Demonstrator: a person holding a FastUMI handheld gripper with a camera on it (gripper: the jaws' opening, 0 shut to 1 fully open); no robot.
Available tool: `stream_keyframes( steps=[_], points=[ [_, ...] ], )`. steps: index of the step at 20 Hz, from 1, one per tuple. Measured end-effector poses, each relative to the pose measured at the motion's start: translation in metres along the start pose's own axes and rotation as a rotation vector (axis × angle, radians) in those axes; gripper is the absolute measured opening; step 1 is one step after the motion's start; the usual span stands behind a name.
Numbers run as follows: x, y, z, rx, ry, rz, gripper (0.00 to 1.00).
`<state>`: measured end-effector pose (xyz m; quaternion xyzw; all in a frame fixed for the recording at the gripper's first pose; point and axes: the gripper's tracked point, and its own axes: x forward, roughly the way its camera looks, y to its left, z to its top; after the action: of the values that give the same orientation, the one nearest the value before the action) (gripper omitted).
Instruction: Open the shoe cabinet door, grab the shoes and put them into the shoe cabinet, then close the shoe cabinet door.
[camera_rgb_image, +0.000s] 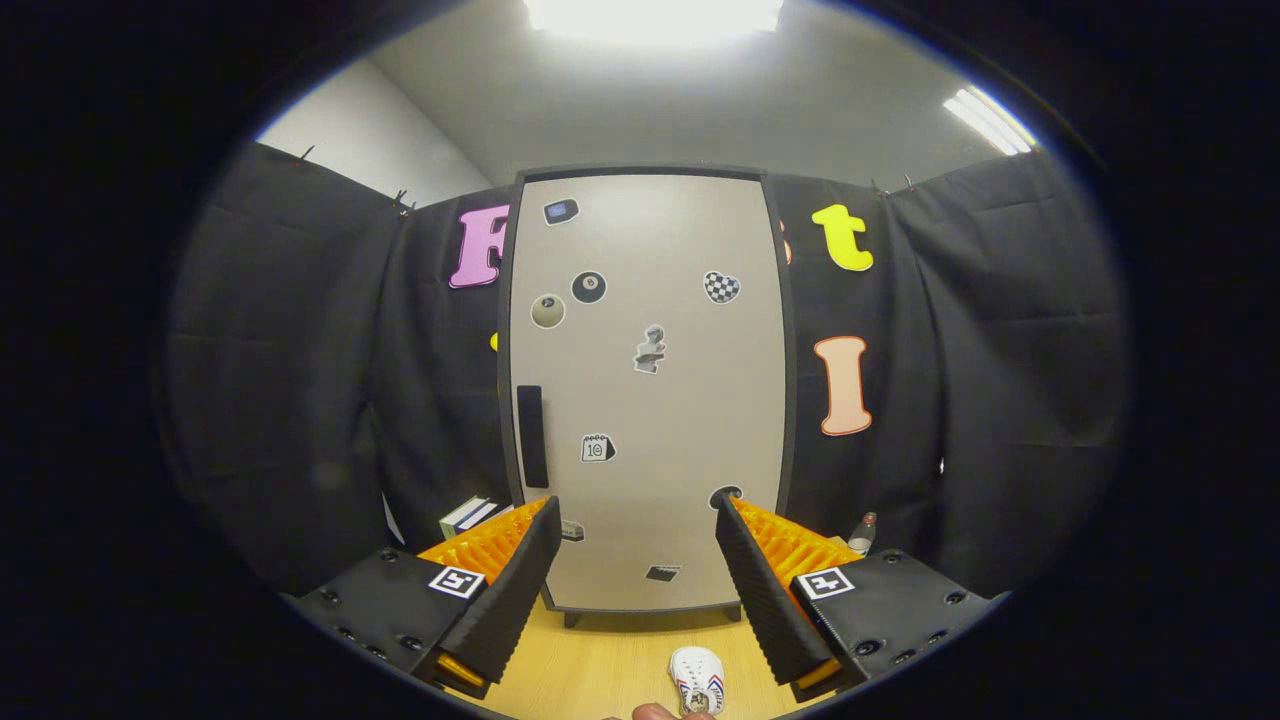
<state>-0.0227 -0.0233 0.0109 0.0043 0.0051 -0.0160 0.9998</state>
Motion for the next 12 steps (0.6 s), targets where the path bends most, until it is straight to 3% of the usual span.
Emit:
stream_keyframes(
  steps=[7, 12],
  points=[
    [0.017, 0.001, -0.002, -0.007, 0.014, 0.029, 0.96],
    [0.061, 0.032, -0.001, 0.022, 0.033, 0.075, 0.96]
  ],
)
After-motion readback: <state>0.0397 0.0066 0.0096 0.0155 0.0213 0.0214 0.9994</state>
